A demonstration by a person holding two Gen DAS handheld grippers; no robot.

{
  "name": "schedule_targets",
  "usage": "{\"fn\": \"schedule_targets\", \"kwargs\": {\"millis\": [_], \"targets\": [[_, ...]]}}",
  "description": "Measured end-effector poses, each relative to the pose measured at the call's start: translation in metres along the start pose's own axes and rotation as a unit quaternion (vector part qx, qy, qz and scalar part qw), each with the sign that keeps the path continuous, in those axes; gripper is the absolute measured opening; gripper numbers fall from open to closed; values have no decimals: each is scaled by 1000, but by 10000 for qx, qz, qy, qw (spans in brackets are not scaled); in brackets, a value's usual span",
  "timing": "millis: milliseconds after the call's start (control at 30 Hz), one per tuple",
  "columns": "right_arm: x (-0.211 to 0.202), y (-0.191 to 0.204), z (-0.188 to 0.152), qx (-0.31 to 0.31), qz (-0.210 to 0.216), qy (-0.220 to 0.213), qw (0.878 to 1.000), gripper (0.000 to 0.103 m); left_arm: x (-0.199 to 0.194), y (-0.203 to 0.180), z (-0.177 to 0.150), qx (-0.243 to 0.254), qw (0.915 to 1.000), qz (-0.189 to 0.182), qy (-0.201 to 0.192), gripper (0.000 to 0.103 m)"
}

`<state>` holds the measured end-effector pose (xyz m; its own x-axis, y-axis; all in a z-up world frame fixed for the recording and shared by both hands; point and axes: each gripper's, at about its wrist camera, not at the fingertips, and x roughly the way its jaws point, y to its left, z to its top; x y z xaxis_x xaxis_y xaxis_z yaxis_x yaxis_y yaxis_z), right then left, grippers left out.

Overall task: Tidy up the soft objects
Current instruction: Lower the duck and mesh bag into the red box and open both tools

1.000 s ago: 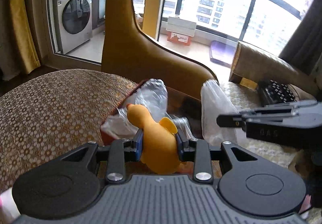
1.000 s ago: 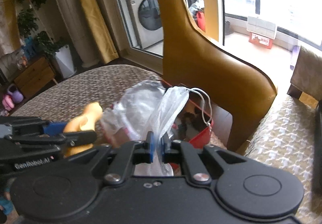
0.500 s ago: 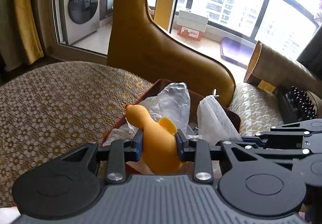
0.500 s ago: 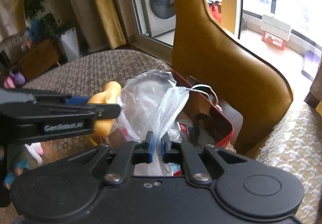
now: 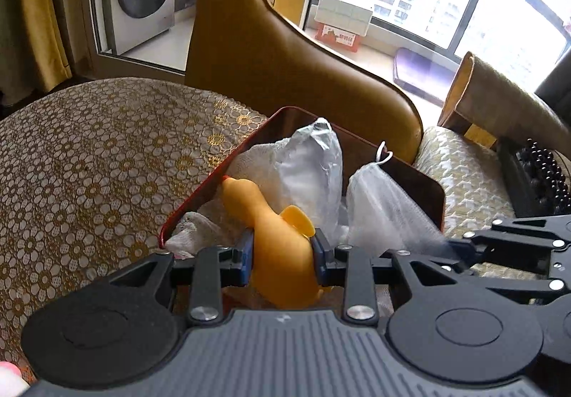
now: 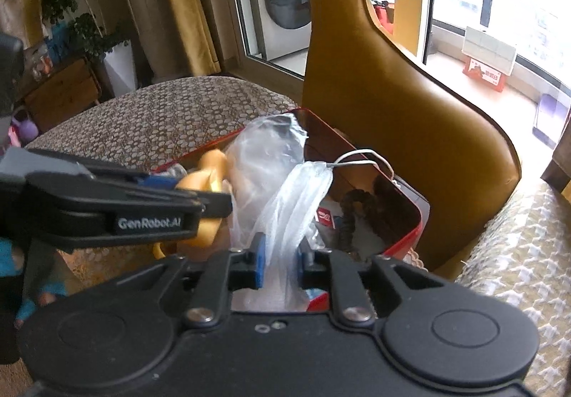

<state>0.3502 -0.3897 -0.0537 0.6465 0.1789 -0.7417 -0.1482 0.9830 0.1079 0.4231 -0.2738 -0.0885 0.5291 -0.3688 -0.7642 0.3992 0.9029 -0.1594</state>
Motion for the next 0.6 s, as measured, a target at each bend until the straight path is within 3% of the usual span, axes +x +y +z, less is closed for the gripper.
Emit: {"fn": "schedule_targets", "kwargs": {"millis": [133, 267, 600], "targets": [[-2, 1, 0, -36, -50, -35, 10000, 23, 2, 3, -4, -66, 10000, 4, 31, 42], [-7, 1, -1, -32, -77, -106, 9999, 31, -4, 5, -5, -125, 9999, 16, -35, 64], [-23, 3, -5, 71, -41, -251, 9997, 49, -35, 9, -9, -124, 9992, 19, -379, 65]]}}
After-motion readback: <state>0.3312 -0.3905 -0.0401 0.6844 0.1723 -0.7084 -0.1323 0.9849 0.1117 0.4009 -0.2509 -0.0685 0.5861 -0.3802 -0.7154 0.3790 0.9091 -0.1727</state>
